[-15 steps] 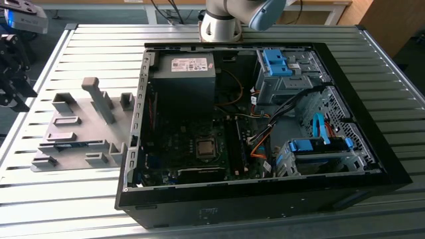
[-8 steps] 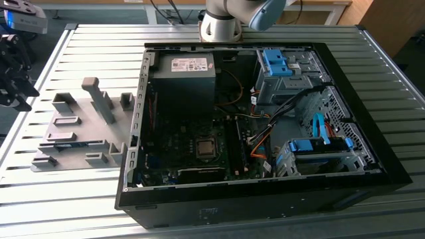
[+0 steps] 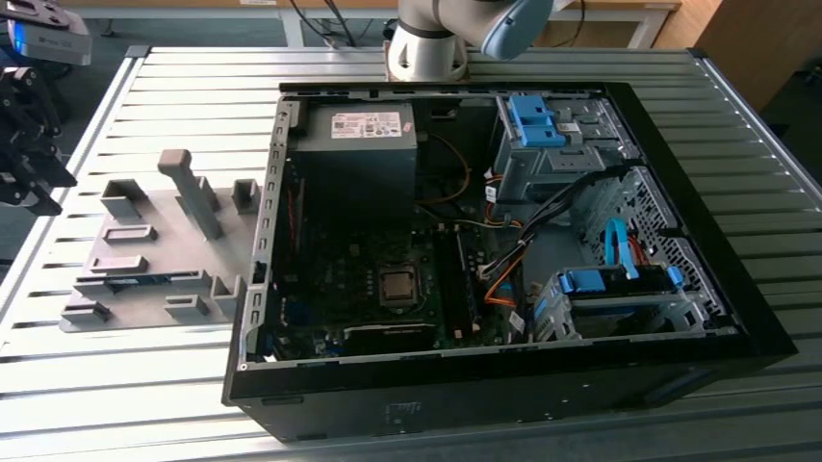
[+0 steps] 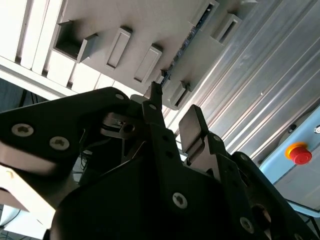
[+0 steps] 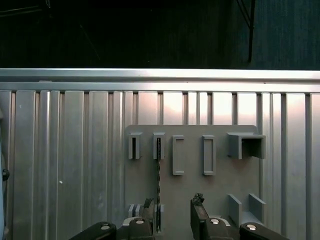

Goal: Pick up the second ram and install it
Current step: 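Pick up the second ram and move it above second insertion slot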

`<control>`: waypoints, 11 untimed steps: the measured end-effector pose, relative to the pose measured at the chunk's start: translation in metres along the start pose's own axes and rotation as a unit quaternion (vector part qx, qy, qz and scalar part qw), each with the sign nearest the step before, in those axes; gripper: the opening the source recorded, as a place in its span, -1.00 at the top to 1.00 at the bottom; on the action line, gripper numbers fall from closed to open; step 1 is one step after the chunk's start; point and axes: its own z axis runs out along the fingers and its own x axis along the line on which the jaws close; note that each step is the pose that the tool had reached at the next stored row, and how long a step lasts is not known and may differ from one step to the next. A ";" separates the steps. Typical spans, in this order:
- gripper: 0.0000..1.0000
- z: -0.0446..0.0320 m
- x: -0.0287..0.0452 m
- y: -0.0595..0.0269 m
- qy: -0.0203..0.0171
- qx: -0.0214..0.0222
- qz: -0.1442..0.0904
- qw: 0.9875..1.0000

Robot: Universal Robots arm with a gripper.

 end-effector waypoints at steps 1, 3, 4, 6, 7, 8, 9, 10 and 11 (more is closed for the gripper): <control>0.17 0.0001 0.0000 0.0001 -0.001 0.000 0.000 1.000; 0.17 0.0006 0.0000 0.0001 -0.009 0.000 0.000 1.000; 0.17 0.0008 0.0001 0.0002 -0.016 0.000 0.000 1.000; 0.17 0.0025 0.0002 0.0003 -0.021 0.002 0.000 1.000; 0.17 0.0038 0.0003 0.0003 -0.021 0.003 0.000 1.000; 0.17 0.0049 0.0004 0.0004 -0.021 0.004 0.000 1.000; 0.17 0.0064 0.0004 0.0004 -0.021 0.006 0.000 1.000; 0.17 0.0079 0.0004 0.0004 -0.021 0.006 0.000 1.000; 0.17 0.0090 0.0004 0.0004 -0.021 0.007 0.000 1.000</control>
